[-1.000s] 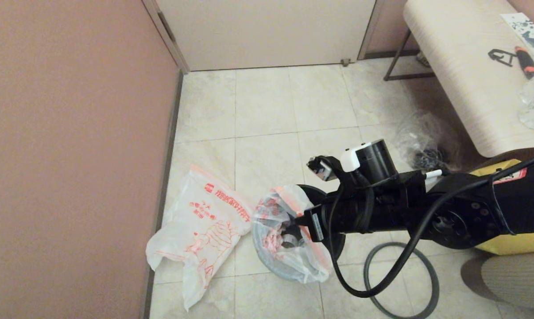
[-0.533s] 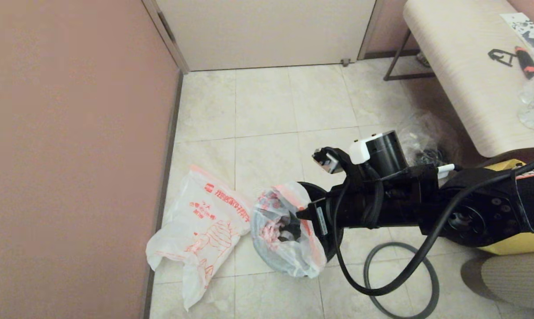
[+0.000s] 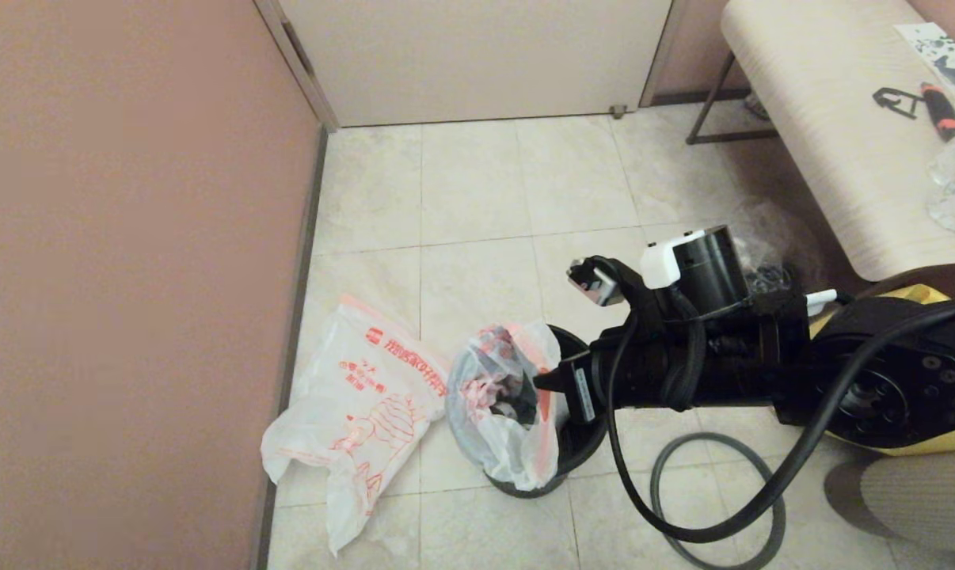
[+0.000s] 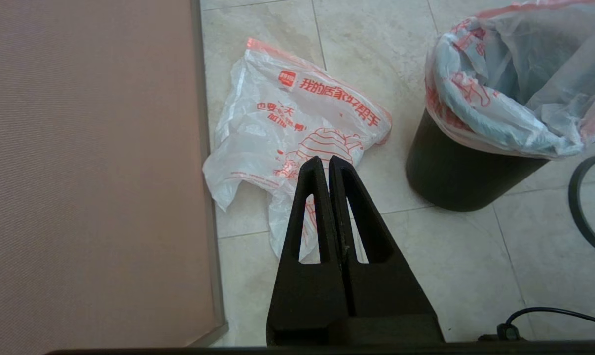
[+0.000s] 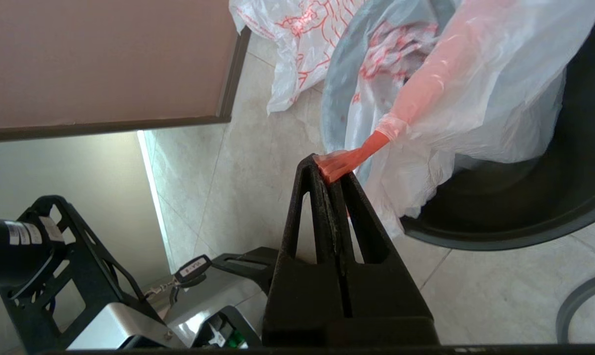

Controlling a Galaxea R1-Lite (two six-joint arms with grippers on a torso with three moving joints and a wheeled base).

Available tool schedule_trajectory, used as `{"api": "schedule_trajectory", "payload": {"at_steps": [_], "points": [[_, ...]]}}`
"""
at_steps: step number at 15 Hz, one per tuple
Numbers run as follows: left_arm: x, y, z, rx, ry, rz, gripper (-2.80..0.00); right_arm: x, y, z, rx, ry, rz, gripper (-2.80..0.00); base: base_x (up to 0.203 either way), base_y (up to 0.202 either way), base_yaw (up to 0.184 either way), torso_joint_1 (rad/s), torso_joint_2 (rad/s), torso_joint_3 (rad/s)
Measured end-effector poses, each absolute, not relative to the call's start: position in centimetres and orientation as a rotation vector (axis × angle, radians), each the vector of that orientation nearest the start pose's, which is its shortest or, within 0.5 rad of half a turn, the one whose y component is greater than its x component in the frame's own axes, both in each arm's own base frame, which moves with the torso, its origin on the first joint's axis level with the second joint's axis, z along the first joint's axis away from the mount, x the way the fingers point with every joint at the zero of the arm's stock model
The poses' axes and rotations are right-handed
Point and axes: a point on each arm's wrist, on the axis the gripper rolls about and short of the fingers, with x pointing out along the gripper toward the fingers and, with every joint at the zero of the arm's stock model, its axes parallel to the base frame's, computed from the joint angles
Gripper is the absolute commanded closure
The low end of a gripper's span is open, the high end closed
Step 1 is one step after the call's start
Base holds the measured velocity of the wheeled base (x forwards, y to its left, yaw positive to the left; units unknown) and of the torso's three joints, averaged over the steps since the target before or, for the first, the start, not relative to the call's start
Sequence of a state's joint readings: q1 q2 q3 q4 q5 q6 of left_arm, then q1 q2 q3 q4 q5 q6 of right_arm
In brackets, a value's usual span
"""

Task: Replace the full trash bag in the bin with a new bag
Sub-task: Place the trash bag on the floor

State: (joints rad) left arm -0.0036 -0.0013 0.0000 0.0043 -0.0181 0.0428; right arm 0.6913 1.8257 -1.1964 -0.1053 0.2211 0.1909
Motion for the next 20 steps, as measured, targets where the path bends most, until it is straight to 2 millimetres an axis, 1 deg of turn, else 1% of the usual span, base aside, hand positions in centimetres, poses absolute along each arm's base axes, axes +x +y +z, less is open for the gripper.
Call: {"api": "schedule_trajectory", "payload": {"at_steps": [13,20], "points": [[-2.3,0.0,7.5,0.042,0.003,-0.022,0.00,24.6,22.4,20.8,0.044,0.587,0.870,0.00,0.000,0.000,0.000,0.000,0.00,0.000],[-2.3,0.0,7.5,0.043,0.003,-0.022,0.00,22.7,21.6,20.3,0.029,0.613,0.881,0.00,0.000,0.000,0.000,0.000,0.00,0.000]]}}
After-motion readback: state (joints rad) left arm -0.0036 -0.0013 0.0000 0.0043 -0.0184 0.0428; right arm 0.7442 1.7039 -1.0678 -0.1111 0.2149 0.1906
